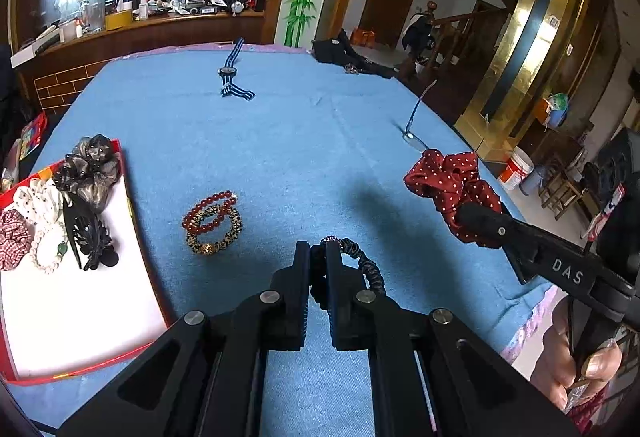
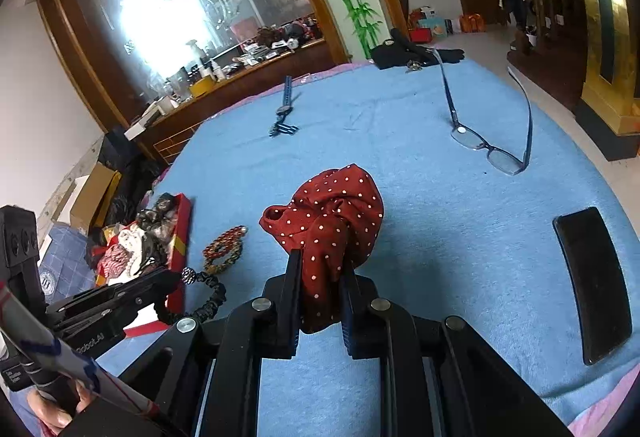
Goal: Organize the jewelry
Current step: 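Carry the hair tie and polka-dot scrunchie with both tools over the tray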
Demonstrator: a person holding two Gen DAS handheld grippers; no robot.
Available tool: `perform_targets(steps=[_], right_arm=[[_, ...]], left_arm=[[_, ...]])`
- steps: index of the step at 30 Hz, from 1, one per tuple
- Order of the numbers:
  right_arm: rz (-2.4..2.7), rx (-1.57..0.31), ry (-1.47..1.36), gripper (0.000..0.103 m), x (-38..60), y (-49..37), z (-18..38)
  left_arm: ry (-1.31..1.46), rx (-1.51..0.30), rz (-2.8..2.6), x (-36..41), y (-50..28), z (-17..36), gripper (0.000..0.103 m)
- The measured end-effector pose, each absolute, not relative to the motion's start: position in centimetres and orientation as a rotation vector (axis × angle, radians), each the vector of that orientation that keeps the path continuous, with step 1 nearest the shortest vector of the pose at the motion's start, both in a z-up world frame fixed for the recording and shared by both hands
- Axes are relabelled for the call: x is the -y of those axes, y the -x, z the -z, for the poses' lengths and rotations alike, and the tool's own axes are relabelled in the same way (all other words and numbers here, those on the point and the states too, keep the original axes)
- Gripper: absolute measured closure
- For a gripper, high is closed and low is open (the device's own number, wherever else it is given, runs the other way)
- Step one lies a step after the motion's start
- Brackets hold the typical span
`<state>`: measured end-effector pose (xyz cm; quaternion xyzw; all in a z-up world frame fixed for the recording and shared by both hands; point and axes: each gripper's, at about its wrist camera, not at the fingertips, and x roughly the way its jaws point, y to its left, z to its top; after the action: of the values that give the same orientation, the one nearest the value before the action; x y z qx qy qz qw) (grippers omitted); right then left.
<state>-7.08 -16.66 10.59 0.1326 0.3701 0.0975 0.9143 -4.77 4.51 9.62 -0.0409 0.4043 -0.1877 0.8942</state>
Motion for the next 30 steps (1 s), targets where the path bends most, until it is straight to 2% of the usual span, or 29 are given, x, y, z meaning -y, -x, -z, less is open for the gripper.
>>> perform_targets(steps=[10, 30], right_arm=[[-0.215, -0.735, -0.265, 0.085, 16.0, 8.7, -12.0], [-0.302, -0.796, -0.219, 0.085, 11.9, 5.8, -10.5]], left_arm=[[0.099, -0.795, 0.383, -5.9, 5.9, -11.5, 0.096], [0.170, -0.794, 0.277, -12.6, 4.2, -10.9, 0.096]])
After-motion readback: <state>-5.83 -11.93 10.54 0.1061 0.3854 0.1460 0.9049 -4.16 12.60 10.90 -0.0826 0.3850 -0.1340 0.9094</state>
